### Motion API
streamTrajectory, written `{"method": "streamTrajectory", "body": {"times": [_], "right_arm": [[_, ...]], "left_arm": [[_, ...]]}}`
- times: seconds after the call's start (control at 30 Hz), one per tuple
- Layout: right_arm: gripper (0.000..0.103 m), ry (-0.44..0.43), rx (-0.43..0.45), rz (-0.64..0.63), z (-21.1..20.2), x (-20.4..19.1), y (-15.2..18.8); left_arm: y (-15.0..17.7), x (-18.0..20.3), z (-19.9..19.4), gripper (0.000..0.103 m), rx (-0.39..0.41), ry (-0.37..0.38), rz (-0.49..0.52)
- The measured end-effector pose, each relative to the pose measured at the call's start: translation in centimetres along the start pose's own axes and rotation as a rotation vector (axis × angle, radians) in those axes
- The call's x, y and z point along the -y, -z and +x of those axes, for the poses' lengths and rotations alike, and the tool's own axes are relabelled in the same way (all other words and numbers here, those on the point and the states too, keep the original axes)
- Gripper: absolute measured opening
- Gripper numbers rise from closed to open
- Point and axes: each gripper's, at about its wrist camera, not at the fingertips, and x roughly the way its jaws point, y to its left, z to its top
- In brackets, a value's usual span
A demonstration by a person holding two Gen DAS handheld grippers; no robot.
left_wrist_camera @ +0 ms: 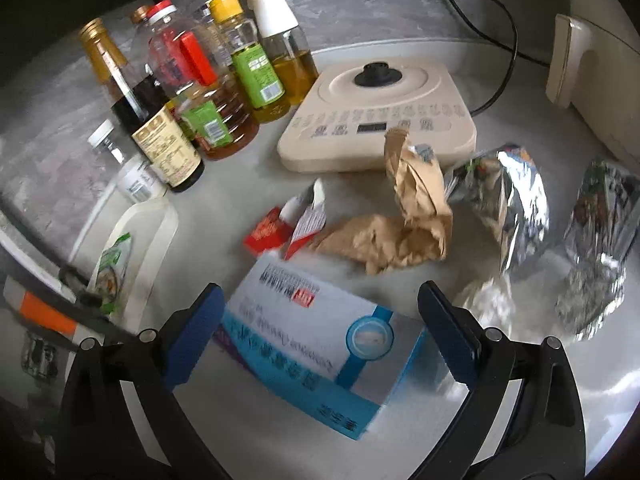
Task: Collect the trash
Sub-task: 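Move both tools back over the foil and medicine box on the counter, then close the left tool on the blue-and-white medicine box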
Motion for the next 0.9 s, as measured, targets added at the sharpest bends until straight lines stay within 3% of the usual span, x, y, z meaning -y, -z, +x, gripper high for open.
{"method": "streamTrajectory", "body": {"times": [0.37, 0.57, 0.67, 0.7, 0.9], "right_arm": [[0.076, -0.08, 0.005, -0.044, 0.4, -2.1, -0.5], [0.076, -0.105, 0.002, -0.058, 0.7, -2.9, -0.6], [0.076, -0.11, -0.01, -0.052, 1.0, -2.8, -0.5], [0.076, -0.113, -0.015, -0.045, 1.1, -2.7, -0.5], [0.071, -0.142, -0.052, -0.003, 2.6, -3.0, -0.7]], "left_arm": [[3.2, -1.5, -1.5, 0.096, -0.031, 0.02, -0.01], [3.9, -2.6, -1.5, 0.096, -0.058, 0.123, -0.072], [3.8, -2.9, -1.0, 0.07, -0.079, 0.156, -0.096], [3.8, -3.0, -0.7, 0.066, -0.093, 0.173, -0.107], [3.3, -3.1, -1.6, 0.065, -0.057, 0.217, -0.102]]}}
